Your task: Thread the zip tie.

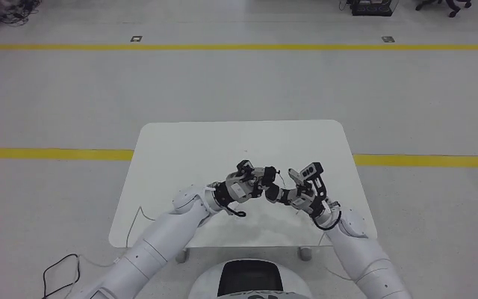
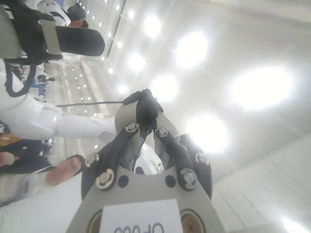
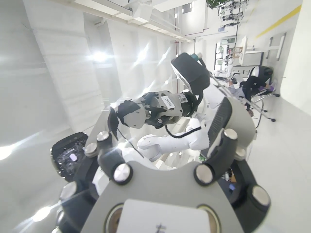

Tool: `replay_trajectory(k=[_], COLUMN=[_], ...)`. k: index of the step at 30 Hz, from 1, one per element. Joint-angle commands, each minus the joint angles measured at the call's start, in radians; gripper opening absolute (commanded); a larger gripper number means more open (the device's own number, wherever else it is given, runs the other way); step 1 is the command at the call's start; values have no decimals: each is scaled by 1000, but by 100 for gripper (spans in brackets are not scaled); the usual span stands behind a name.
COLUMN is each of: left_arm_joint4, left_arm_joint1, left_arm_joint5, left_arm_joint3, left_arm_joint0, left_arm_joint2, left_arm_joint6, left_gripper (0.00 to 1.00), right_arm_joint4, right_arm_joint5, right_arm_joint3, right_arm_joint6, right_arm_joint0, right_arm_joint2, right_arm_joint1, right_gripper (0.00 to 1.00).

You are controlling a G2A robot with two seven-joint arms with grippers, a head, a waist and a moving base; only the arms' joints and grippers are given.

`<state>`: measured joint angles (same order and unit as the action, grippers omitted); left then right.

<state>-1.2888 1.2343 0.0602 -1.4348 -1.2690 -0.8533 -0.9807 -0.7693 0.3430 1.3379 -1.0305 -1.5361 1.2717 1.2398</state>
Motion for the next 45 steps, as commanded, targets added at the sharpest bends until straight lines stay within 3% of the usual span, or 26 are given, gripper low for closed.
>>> replay_trajectory(k=[1,3,6,9,16,26,28,45], left_arm_joint4=[-12,-3,-11,-10,11,14,11,11], left_arm_joint1=[-9,-20,-35,-47,-70,-94,-97,-97], left_arm_joint5=[22,38,57,60,57,51,66,66], left_arm_joint3=[-57,-123,-194,-241,-312,-387,-393,-393], left_arm_joint0=[-39,-83,-147,-200,-293,-379,-390,-390], left_arm_joint2=[-25,-52,-91,-128,-205,-309,-317,-317], left_arm_joint6=[81,136,151,143,131,92,78,78], left_gripper=[0,0,0,0,0,0,0,0], right_arm_joint4=[45,77,128,145,161,192,199,199], right_arm_joint5=[-3,-3,-3,-3,-3,-3,-3,-3], right_arm_joint3=[36,71,112,142,166,158,147,139], right_arm_joint6=[26,41,72,85,82,90,78,80], right_arm_joint0=[-20,-45,-78,-105,-128,-127,-122,-119], right_arm_joint2=[38,76,123,157,196,200,189,186], right_arm_joint1=[-2,-2,-1,4,16,34,37,38], right_gripper=[100,100,100,100,100,100,100,100])
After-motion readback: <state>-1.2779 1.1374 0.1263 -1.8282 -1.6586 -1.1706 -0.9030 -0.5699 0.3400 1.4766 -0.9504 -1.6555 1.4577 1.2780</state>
